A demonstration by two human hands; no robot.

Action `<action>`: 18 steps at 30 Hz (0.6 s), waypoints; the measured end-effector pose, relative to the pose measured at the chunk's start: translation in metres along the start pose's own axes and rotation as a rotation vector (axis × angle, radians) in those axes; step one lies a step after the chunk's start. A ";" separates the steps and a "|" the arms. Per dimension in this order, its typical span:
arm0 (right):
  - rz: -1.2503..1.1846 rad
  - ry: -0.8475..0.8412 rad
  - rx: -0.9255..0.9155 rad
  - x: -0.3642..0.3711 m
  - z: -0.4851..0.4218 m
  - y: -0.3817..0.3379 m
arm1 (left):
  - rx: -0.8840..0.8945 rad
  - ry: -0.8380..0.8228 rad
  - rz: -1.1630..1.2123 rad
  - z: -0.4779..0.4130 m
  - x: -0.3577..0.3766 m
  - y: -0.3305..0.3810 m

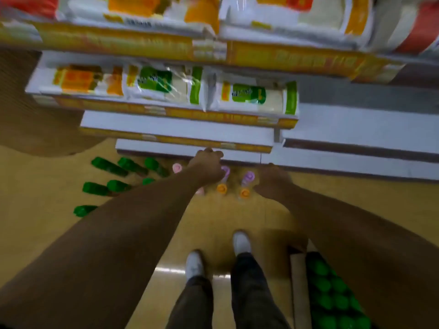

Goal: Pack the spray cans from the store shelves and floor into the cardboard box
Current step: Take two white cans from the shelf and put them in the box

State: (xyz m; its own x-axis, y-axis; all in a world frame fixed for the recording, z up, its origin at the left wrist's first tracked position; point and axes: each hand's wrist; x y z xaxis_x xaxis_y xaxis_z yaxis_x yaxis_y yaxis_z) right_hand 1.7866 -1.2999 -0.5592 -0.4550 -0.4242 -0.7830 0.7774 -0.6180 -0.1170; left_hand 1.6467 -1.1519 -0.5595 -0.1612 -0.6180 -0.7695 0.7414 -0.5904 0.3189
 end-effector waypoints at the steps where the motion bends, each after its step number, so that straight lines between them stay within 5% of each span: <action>1: -0.023 -0.003 0.000 0.011 -0.011 0.007 | -0.013 -0.002 0.008 -0.008 0.013 0.000; 18: -0.090 -0.186 0.020 0.235 -0.172 0.062 | -0.115 -0.096 0.099 -0.131 0.241 -0.061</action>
State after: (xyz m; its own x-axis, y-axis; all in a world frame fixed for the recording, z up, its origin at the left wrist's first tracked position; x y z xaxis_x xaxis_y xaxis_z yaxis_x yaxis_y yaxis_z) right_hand 1.8025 -1.3243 -0.8552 -0.5960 -0.4808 -0.6431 0.7222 -0.6710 -0.1677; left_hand 1.6474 -1.1970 -0.8369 -0.1409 -0.7202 -0.6793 0.8257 -0.4640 0.3207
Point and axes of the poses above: each hand's wrist, its own z-axis away from the middle knuckle, its own x-axis out of the palm, y = z × x, and after that the axes turned 2 degrees about -y, right-handed
